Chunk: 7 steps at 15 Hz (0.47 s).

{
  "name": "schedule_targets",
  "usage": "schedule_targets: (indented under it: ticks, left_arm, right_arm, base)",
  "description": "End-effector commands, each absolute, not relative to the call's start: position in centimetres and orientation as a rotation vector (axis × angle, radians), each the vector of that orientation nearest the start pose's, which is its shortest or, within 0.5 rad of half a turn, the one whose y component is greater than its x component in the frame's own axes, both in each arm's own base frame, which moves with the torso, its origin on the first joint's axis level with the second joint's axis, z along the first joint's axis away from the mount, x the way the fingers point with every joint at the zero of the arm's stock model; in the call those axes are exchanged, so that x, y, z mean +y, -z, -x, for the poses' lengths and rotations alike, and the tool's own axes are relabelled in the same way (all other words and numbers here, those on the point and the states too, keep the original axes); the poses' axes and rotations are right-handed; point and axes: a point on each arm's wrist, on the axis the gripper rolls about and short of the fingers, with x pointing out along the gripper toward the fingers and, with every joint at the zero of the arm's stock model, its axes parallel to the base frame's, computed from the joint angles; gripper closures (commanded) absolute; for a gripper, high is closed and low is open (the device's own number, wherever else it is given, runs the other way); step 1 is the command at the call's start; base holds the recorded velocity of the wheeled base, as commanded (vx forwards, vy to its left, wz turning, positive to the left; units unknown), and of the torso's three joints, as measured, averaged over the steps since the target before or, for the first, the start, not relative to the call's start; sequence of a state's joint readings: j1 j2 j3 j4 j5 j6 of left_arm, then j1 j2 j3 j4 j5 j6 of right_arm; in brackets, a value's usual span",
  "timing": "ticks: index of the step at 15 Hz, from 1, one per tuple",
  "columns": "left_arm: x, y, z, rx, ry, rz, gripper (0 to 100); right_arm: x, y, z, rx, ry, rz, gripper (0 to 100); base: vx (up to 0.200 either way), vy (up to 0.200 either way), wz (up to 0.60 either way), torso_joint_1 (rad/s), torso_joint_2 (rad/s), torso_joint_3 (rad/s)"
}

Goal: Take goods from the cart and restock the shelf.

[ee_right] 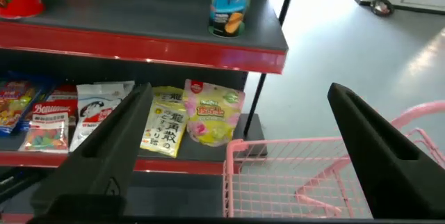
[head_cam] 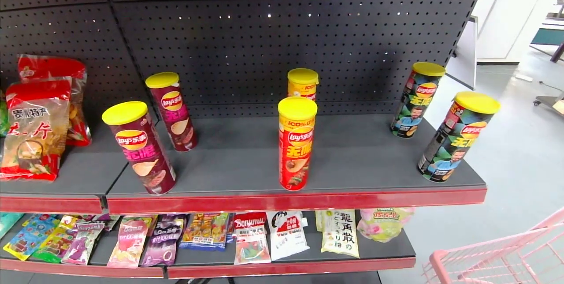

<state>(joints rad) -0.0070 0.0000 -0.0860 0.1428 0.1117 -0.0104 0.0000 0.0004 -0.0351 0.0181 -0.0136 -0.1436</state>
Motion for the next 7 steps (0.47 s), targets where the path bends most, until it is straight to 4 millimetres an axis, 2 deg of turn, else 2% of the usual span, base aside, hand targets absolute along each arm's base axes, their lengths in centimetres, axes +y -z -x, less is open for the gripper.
schedule_targets:
  ticks: [1, 7]
  left_arm:
    - [0.27, -8.44, 3.01, 0.058, -0.108, 0.007, 0]
    - [0.30, -8.46, 3.01, 0.056, -0.122, 0.012, 0]
  right_arm:
    - [-0.03, -8.33, 2.56, -0.016, 0.012, 0.144, 0]
    - [-0.04, -8.33, 2.56, -0.016, 0.017, 0.172, 0]
  base:
    - [0.000, 0.000, 0.00, 0.000, 0.00, 0.000]
    - [0.000, 0.000, 0.00, 0.000, 0.00, 0.000]
